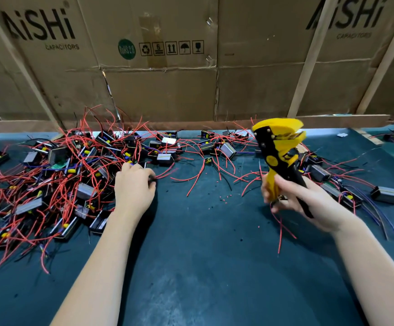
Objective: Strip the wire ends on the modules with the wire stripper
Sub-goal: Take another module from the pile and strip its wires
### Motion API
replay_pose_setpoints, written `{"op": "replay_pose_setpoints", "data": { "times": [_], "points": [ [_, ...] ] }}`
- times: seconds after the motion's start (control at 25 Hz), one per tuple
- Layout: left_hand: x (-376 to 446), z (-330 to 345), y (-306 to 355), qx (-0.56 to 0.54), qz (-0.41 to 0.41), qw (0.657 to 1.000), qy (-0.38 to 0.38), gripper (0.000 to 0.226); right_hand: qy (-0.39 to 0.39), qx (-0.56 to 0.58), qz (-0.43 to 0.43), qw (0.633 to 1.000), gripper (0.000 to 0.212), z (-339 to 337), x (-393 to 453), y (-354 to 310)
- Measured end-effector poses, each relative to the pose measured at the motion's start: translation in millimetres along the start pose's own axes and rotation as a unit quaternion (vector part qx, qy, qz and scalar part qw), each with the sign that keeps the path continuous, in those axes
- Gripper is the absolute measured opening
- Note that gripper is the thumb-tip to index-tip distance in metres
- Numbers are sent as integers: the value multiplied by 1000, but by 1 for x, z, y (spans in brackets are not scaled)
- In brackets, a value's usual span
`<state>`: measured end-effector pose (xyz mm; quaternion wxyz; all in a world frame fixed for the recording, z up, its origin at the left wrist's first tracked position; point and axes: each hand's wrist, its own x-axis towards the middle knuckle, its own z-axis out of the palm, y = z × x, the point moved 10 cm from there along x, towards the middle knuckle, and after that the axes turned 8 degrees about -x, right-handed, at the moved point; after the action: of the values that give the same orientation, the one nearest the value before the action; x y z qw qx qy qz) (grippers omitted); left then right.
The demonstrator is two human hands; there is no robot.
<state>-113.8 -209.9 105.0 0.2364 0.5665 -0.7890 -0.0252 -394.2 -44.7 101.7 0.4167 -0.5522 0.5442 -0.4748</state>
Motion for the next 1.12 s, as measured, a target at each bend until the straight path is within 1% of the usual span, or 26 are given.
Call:
{"op": "replay_pose_setpoints", "data": {
  "times": [0.04, 0.12, 0.2, 0.28, 0.32, 0.4, 0.44, 0.52, 0.6, 0.72, 0.76, 0.84, 0.88, 0.92, 0.96, 1.04, 1.12],
  "points": [
    [-1, 0, -1, -1, -2, 1000, -3, 17, 5, -23, 11, 1000, 59, -2, 0, 4],
    [-3, -3, -1, -21, 0, 1000, 13, 11, 91, -116, 24, 989, 57, -20, 0, 7],
    [-5, -9, 1, -68, 4, 997, 42, 7, 183, -203, 51, 960, 47, -38, -2, 10],
    [-6, -14, 2, -114, 6, 992, 63, 2, 245, -234, 63, 939, 36, -47, -6, 10],
    [-6, -16, 2, -129, 6, 989, 71, 3, 253, -231, 55, 938, 35, -46, -7, 7],
    [-6, -19, 1, -149, 1, 985, 80, 5, 238, -205, 20, 949, 38, -38, -8, -1],
    [-6, -19, 0, -154, 0, 985, 79, 5, 223, -184, -2, 957, 36, -33, -7, -6],
    [-6, -17, 3, -166, 8, 984, 63, 5, 185, -150, -43, 970, 23, -21, -3, -14],
    [-7, -13, 8, -178, 22, 983, 35, 6, 160, -145, -69, 974, 10, -14, -1, -18],
    [-8, -8, 16, -183, 34, 983, -1, 7, 156, -153, -81, 972, 8, -13, -2, -20],
    [-8, -11, 17, -179, 40, 983, 10, 6, 161, -153, -80, 972, 8, -14, -2, -19],
    [-8, -27, 16, -113, 53, 989, 84, 6, 173, -150, -79, 970, 7, -17, -3, -18],
    [-8, -35, 8, -65, 35, 990, 122, 12, 176, -146, -78, 970, 7, -19, -3, -18],
    [-7, -41, -6, -32, 0, 989, 143, 21, 178, -140, -78, 971, 8, -19, -3, -17],
    [-6, -44, -19, -14, -38, 989, 146, 29, 178, -134, -79, 972, 8, -20, -2, -17],
    [-4, -44, -40, -4, -89, 988, 123, 38, 179, -126, -77, 973, 8, -21, -2, -16],
    [-4, -42, -46, -13, -98, 989, 107, 40, 186, -124, -74, 972, 7, -23, -2, -15]
  ]
}}
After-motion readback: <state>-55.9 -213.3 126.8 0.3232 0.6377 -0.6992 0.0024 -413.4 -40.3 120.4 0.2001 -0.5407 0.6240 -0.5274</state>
